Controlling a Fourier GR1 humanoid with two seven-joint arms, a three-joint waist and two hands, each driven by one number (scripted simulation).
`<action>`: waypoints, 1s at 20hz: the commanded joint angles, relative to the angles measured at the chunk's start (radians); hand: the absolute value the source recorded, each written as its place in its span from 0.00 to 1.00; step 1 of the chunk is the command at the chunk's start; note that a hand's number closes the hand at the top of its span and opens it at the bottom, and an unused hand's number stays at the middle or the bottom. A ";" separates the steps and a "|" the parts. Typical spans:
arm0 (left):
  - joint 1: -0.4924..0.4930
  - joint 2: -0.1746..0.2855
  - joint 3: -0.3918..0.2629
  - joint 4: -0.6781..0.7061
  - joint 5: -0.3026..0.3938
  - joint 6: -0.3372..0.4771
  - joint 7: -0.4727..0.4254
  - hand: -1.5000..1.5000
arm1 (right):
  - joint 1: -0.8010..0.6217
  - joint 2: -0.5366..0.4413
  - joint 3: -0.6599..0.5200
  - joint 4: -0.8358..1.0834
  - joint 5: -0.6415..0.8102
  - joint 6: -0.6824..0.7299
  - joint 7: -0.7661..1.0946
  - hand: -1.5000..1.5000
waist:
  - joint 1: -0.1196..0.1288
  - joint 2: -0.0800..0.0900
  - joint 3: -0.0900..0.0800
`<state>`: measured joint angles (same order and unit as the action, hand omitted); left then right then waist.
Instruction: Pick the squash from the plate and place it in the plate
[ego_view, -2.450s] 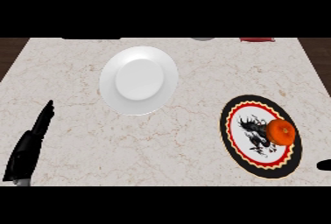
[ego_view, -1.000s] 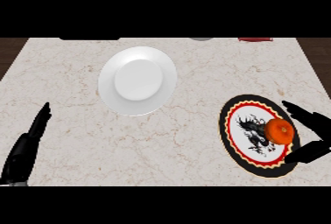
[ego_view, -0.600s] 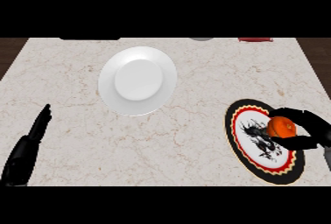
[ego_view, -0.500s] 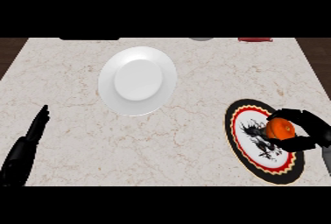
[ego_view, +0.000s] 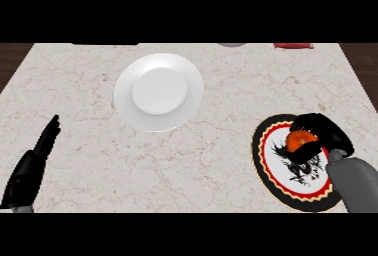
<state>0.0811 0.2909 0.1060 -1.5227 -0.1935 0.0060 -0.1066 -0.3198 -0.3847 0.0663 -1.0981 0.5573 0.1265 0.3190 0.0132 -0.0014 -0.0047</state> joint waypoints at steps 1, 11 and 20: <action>-0.001 -0.005 -0.015 -0.004 -0.027 0.009 0.014 0.50 | -0.074 0.065 0.086 0.002 0.178 -0.115 0.224 1.00 | 0.003 0.002 0.004; -0.004 0.014 0.029 0.028 0.006 -0.026 -0.007 0.50 | -0.048 0.101 0.147 -0.256 0.431 -0.324 0.422 1.00 | -0.020 -0.004 0.004; 0.016 0.020 0.040 -0.021 0.013 -0.039 0.017 0.50 | -0.120 0.128 0.278 -0.604 0.534 -0.277 0.426 1.00 | -0.016 -0.005 0.005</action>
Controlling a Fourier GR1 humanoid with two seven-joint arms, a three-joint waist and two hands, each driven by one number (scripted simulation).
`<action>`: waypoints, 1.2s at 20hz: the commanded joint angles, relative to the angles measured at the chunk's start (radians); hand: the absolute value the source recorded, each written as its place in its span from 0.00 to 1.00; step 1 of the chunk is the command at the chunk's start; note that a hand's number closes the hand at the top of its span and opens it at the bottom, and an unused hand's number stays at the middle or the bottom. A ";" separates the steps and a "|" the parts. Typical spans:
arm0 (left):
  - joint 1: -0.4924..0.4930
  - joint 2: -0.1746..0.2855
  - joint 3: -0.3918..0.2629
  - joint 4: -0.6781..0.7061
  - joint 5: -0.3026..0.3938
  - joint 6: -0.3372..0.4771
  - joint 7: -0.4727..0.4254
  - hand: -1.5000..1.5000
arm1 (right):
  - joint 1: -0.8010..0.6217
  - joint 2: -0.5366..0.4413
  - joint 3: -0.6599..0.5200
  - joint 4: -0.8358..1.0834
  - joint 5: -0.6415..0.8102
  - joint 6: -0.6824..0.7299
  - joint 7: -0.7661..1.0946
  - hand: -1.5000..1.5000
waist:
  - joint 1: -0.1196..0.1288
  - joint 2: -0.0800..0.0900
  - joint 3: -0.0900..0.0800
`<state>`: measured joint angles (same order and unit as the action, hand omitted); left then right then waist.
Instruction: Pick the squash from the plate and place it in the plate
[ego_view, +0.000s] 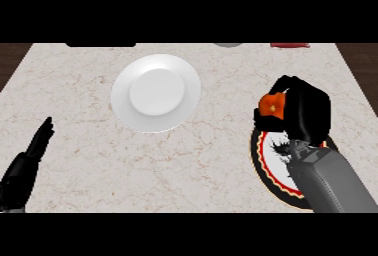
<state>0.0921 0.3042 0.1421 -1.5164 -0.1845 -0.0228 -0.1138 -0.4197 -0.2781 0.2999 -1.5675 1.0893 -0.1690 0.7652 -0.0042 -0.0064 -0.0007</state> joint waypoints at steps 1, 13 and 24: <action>0.023 -0.009 -0.007 0.013 -0.009 -0.003 -0.051 0.50 | -0.029 0.045 0.056 -0.126 0.007 -0.011 -0.036 1.00 | 0.006 0.003 0.000; -0.042 -0.037 -0.012 0.039 -0.042 0.009 -0.015 0.50 | -0.445 0.275 0.016 0.140 -0.058 0.095 0.005 1.00 | 0.018 0.009 0.000; -0.058 -0.056 -0.050 0.017 -0.064 -0.001 -0.004 0.50 | -0.736 0.278 0.085 0.742 -0.351 -0.181 -0.006 1.00 | 0.078 0.025 0.000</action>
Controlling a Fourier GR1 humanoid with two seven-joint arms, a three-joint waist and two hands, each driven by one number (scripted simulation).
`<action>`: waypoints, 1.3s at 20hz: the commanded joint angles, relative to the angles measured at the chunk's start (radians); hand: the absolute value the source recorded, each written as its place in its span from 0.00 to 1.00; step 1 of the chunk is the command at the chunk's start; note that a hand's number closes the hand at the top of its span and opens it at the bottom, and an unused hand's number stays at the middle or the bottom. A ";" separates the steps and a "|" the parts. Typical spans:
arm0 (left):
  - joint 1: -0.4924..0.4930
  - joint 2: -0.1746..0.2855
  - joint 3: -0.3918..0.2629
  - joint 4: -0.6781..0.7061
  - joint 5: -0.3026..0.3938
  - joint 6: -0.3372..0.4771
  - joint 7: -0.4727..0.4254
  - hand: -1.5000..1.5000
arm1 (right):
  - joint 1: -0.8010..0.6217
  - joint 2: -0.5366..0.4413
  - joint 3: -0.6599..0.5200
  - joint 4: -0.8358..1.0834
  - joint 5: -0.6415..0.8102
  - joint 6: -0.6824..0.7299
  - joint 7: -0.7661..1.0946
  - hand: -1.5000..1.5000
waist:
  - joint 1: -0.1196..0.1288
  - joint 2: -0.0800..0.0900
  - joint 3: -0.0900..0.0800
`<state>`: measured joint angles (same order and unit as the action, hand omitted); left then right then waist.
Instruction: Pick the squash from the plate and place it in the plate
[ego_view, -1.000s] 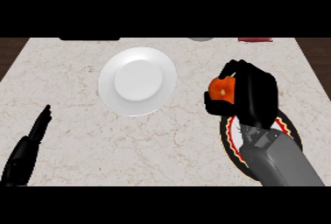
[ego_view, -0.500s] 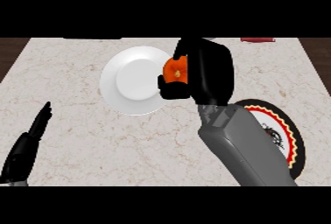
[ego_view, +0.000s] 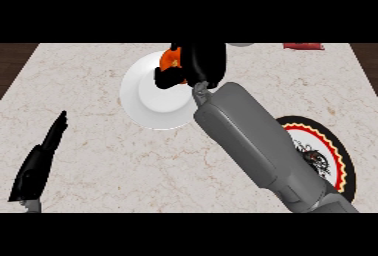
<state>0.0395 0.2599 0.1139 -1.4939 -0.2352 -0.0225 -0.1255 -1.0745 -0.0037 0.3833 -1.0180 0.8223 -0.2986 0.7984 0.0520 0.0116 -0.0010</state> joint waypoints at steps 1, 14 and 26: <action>0.000 -0.017 -0.019 -0.010 -0.011 0.003 -0.004 0.50 | -0.122 0.003 -0.003 0.226 -0.126 -0.032 -0.040 1.00 | 0.024 0.006 0.000; -0.079 -0.001 -0.033 0.012 -0.008 -0.040 0.014 0.50 | -0.109 0.004 0.069 0.467 -0.450 -0.301 -0.116 0.00 | 0.083 0.024 0.000; -0.067 0.000 -0.023 -0.011 -0.007 -0.038 0.024 0.50 | -0.124 0.004 0.062 0.482 -0.592 -0.625 -0.271 0.00 | 0.068 0.015 0.001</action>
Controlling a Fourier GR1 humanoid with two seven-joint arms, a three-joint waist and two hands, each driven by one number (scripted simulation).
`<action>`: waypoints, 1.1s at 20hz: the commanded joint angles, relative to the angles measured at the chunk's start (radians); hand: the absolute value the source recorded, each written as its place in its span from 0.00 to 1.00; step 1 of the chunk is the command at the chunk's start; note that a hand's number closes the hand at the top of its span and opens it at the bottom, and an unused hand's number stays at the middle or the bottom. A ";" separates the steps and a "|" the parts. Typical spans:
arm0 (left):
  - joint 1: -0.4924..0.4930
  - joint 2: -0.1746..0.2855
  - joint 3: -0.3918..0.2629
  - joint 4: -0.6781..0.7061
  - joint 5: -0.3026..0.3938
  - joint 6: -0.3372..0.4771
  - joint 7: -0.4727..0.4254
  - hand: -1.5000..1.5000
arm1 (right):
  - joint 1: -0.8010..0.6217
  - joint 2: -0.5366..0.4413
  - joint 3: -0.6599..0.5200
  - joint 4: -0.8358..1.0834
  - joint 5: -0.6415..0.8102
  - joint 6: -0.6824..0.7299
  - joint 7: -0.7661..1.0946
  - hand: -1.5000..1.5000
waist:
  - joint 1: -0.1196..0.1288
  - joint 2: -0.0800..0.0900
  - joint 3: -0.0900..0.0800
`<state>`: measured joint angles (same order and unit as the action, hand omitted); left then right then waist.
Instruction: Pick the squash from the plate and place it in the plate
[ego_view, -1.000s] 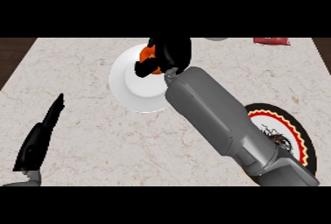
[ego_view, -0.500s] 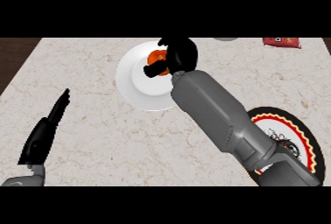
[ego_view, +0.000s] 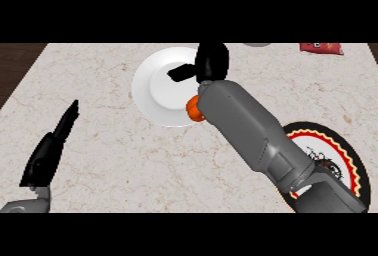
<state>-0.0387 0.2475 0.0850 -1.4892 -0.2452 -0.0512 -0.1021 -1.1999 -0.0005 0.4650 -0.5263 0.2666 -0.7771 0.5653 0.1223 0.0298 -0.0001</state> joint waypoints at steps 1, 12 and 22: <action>0.042 -0.002 -0.002 -0.030 0.000 -0.002 0.008 0.50 | 0.010 0.001 -0.028 0.006 -0.040 -0.180 -0.058 0.00 | -0.007 -0.004 0.001; 0.081 0.033 0.085 -0.009 0.040 -0.004 0.004 0.50 | 0.267 0.000 -0.202 -0.258 -0.205 -0.271 -0.411 0.00 | -0.109 -0.026 0.002; 0.163 0.003 0.080 -0.008 0.013 0.006 -0.078 0.50 | 0.569 -0.166 -0.277 -0.491 -0.261 -0.002 -0.637 0.00 | -0.123 -0.032 0.000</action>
<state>0.0782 0.2557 0.1638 -1.4858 -0.2287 -0.0364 -0.1533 -0.7206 -0.1066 0.2011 -0.9308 0.0052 -0.8439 -0.0510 0.0044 0.0009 0.0007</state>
